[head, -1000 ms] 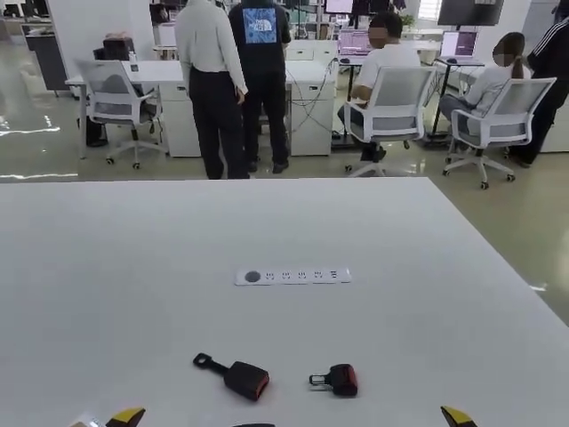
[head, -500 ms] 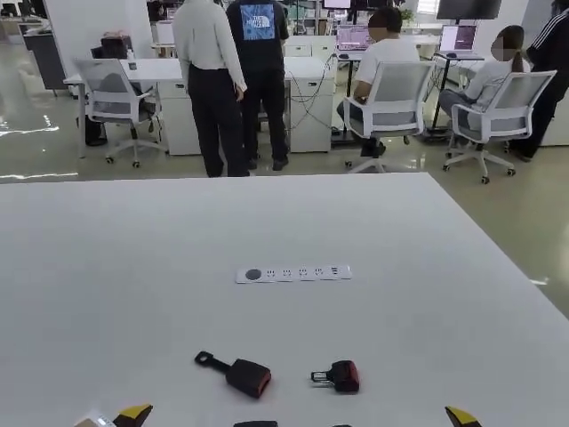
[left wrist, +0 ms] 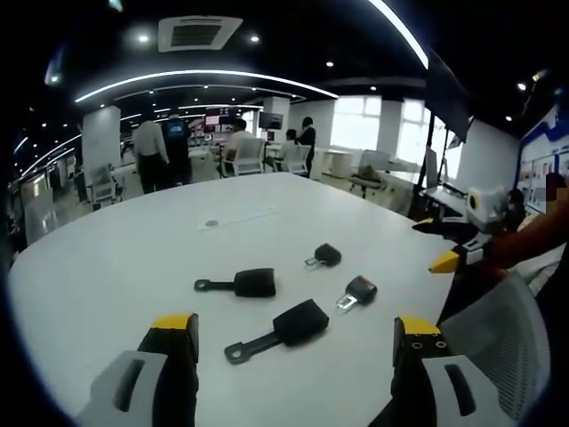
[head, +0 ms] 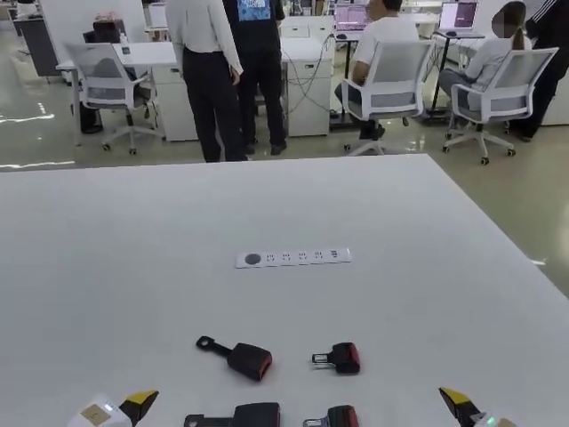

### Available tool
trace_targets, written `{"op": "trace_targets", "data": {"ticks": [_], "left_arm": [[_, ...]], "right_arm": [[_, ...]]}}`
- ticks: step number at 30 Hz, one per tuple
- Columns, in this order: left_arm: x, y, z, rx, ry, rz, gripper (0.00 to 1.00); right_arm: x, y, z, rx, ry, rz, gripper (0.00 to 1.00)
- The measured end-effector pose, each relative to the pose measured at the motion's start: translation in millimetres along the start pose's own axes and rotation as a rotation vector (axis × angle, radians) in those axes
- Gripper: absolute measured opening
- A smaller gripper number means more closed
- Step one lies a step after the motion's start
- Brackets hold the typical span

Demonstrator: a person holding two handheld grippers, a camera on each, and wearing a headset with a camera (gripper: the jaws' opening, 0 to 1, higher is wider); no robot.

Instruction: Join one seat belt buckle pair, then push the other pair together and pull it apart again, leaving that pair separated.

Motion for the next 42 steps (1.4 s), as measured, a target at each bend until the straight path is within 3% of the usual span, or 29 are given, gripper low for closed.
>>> {"op": "trace_targets", "data": {"ticks": [13,18,26,42], "left_arm": [[0.5,-9.7,-2.8,0.018,-0.026,0.022,0.91],[-0.9,-18.1,2.5,0.025,-0.04,0.032,0.91],[-0.9,-30.7,-2.1,0.045,-0.061,0.059,0.87],[7.4,-56.2,10.7,0.094,-0.082,0.097,0.86]], "right_arm": [[4.6,-9.9,-1.7,-0.015,-0.009,0.004,0.96],[6.1,-16.1,2.9,-0.044,-0.014,0.012,0.94],[7.6,-25.8,3.3,-0.067,-0.021,0.021,0.93],[11.3,-53.5,8.8,-0.166,-0.012,0.051,0.91]]}}
Point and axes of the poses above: the centre of the closed fingertips' face, and the gripper's own axes: y roughly backward along the fingers, z roughly to its left, x roughly out of its underside, the point moved 3 cm from there along y, roughly backward along the fingers, and after that the axes turned 14 degrees about y, right-handed, at the moved point
